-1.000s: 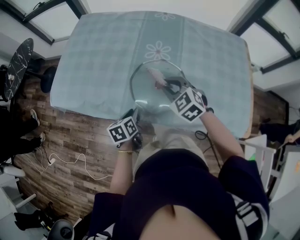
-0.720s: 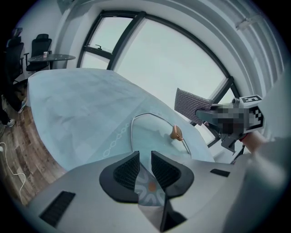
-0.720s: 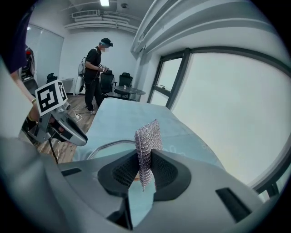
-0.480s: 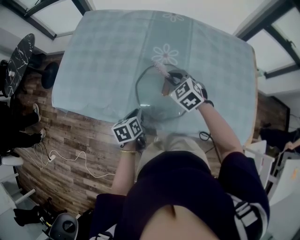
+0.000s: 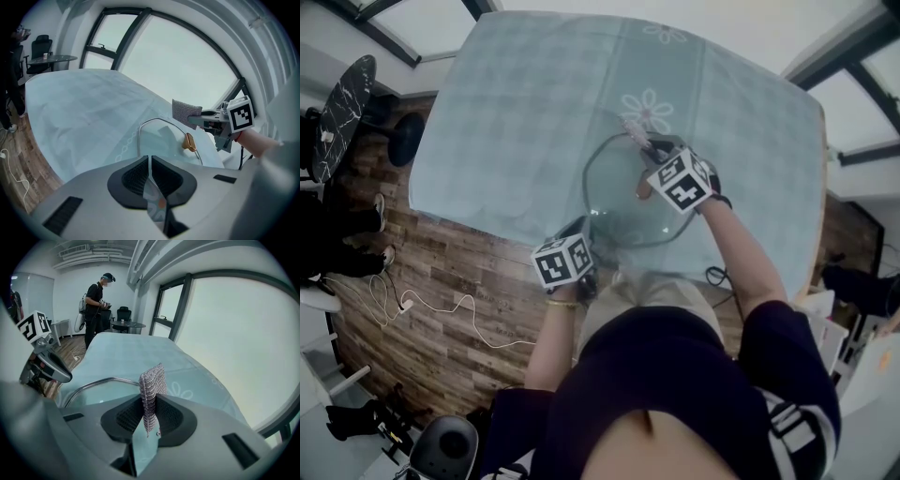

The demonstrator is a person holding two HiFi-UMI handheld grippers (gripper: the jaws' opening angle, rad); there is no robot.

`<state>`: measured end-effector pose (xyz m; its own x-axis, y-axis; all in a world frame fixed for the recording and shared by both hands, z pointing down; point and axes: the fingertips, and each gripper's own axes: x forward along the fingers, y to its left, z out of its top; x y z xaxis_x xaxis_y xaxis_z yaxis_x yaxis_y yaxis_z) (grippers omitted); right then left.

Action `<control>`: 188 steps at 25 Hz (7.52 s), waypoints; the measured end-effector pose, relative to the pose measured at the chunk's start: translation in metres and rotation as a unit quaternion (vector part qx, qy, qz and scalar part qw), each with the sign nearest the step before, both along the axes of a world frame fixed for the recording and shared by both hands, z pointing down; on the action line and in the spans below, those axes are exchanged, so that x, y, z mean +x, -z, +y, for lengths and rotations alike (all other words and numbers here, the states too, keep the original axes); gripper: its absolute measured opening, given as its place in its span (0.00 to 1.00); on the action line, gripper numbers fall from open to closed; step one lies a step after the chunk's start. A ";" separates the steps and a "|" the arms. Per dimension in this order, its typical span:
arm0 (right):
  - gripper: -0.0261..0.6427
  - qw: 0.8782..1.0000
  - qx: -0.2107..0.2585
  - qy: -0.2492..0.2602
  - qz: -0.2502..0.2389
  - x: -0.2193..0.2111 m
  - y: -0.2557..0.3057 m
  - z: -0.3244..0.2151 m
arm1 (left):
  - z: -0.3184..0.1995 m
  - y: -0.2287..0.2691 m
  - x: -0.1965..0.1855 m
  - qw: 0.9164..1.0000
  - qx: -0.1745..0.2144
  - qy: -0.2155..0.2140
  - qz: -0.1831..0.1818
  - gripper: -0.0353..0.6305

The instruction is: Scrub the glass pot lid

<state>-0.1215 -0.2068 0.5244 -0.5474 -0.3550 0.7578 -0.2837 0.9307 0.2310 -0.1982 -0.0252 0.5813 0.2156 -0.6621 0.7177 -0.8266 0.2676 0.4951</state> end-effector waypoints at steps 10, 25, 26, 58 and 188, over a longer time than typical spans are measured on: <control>0.16 1.000 -0.016 0.004 0.021 -0.008 -0.022 -0.009 | 0.000 -0.010 -0.006 1.000 -0.015 0.006 0.000 0.05; 0.16 0.997 -0.029 0.038 0.052 -0.018 -0.035 0.009 | 0.005 -0.007 -0.006 1.000 -0.012 0.015 0.000 0.05; 0.16 0.997 -0.028 0.045 0.056 -0.020 -0.036 0.012 | 0.004 -0.007 -0.006 1.000 -0.009 0.014 0.000 0.05; 0.16 0.982 -0.030 0.166 0.082 -0.049 -0.041 0.094 | 0.034 -0.003 -0.004 0.999 -0.006 0.033 -0.004 0.05; 0.15 0.937 -0.133 -0.071 -0.314 0.292 0.099 0.351 | 0.196 0.093 0.292 0.993 0.112 0.020 -0.018 0.05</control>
